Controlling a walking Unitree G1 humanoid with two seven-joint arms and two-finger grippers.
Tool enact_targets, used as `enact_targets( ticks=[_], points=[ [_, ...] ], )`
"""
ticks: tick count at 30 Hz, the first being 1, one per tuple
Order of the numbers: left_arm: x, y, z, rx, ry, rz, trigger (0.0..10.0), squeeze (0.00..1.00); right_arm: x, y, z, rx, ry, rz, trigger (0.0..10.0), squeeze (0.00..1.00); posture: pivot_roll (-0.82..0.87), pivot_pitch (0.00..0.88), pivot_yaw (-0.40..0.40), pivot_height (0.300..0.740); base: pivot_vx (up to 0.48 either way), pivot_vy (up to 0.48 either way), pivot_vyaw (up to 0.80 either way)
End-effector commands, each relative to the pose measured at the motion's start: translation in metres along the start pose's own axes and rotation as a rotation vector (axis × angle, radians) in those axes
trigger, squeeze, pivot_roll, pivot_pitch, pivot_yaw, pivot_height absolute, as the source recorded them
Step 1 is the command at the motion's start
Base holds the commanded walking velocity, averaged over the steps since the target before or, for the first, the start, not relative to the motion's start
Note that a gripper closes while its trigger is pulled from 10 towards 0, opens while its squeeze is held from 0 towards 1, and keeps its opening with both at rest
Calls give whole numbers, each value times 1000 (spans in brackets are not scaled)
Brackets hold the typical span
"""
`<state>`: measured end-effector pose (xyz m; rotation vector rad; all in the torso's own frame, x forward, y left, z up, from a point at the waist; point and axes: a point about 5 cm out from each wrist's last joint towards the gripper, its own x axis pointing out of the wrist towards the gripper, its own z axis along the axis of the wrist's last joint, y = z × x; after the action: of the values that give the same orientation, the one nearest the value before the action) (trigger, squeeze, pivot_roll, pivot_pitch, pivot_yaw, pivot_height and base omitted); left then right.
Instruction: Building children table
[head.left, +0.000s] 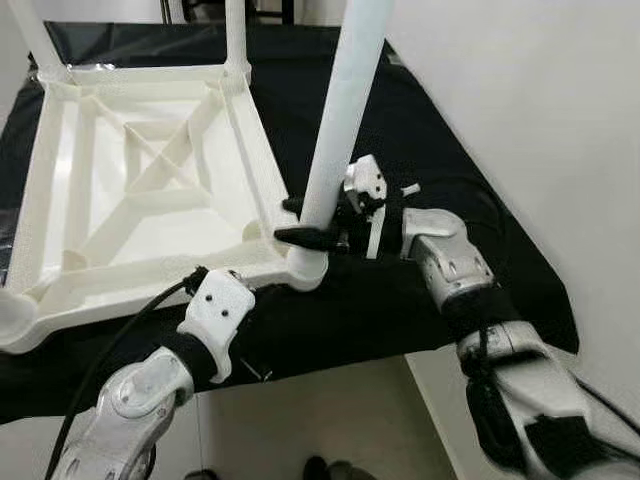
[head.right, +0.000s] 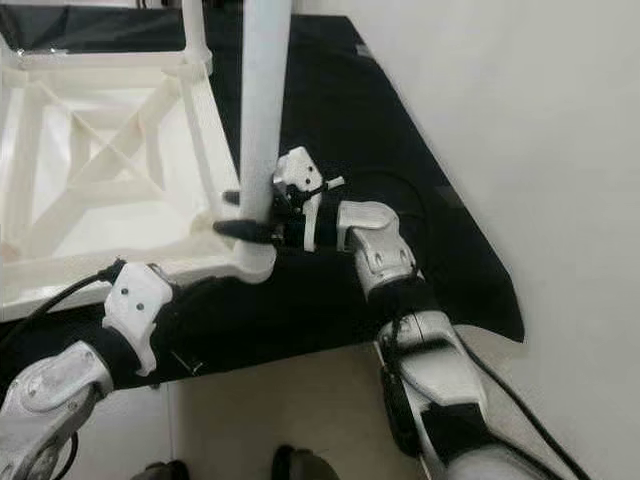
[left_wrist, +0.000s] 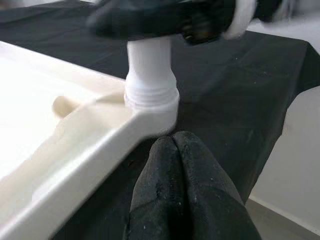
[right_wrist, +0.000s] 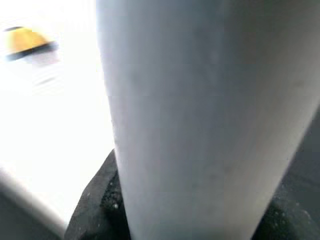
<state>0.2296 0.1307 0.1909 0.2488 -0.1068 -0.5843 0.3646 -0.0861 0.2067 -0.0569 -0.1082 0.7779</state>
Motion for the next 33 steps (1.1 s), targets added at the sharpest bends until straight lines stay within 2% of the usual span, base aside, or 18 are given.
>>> enact_targets(
  ticks=[1, 3, 6, 12, 13, 14, 15, 16, 17, 18, 19, 20, 22, 23, 24, 28, 30, 33],
  points=[
    [-2, -1, -2, -3, 15, -24, 10000, 0, -34, 28, -63, 38, 336, -249, 0, 0, 98, 243, -148, 740, 0, 0, 0],
    [-1, -2, -4, -9, 16, -36, 10000, 0, -34, 38, -52, -57, 285, -225, 0, 0, 82, 216, -142, 740, 0, 0, 0],
    [4, -7, -4, -19, 11, -55, 10000, 0, -24, 16, -52, 13, 274, -275, 0, 0, 105, 202, -155, 740, 0, 0, 0],
    [3, -5, 0, -22, -8, -44, 10000, 0, -18, 25, -60, -21, 299, -203, 0, 0, 112, 194, -161, 740, 0, 0, 0],
    [2, -2, -1, -10, -1, -30, 10000, 0, -17, 26, -59, -23, 298, -194, 627, 0, 116, 189, -159, 740, 0, 0, 0],
    [1, 1, -2, -3, 2, -19, 10000, 0, -17, 27, -58, -19, 297, -197, 10000, 0, 118, 186, -157, 740, 0, 0, 0],
    [0, 4, -1, 0, 0, -12, 10000, 0, -17, 28, -57, -15, 303, -186, 10000, 0, 118, 186, -157, 740, 0, 0, 0],
    [1, 4, -1, -1, -3, -10, 10000, 0, -15, 30, -53, 5, 280, -138, 10000, 235, 119, 184, -156, 740, 0, 0, 0],
    [2, 2, 0, -3, -5, -14, 10000, 0, -12, 34, -48, 38, 255, -48, 10000, 1000, 120, 183, -156, 740, 0, 0, 0],
    [2, 0, 0, -6, -6, -21, 10000, 0, -10, 41, -38, 59, 219, 53, 10000, 1000, 116, 179, -156, 740, 0, 0, 0],
    [2, 0, 0, -6, -6, -21, 10000, 0, -10, 41, -38, 59, 219, 53, 10000, 1000, 116, 179, -156, 740, 0, 0, 0],
    [3, -2, -1, -9, -5, -28, 10000, 0, -8, 46, -18, 38, 134, 205, 10000, 1000, 118, 175, -157, 740, 0, 0, 0],
    [4, -3, -2, -9, -5, -29, 10000, 0, -7, 45, -11, 18, 106, 239, 10000, 1000, 118, 175, -157, 740, 0, 0, 0],
    [4, -3, -2, -9, -6, -28, 10000, 0, -5, 38, -2, -6, 71, 312, 10000, 404, 125, 176, -160, 740, 0, 0, 0],
    [4, -2, -1, -8, -7, -26, 10000, 0, -4, 36, 1, -25, 52, 373, 10000, 0, 128, 177, -162, 740, 0, 0, 0],
    [3, -1, -1, -5, -8, -17, 10000, 0, -2, 33, 8, -38, 28, 492, 10000, 0, 132, 182, -162, 740, 0, 0, 0],
    [2, 0, -1, -1, -4, -12, 10000, 0, 6, 30, 11, -49, 31, 541, 10000, 0, 134, 185, -162, 740, 0, 0, 0],
    [2, 0, -1, 1, -4, -12, 10000, 0, 12, 26, 13, -62, 45, 562, 10000, 0, 140, 191, -165, 740, 0, 0, 0]
  ],
)
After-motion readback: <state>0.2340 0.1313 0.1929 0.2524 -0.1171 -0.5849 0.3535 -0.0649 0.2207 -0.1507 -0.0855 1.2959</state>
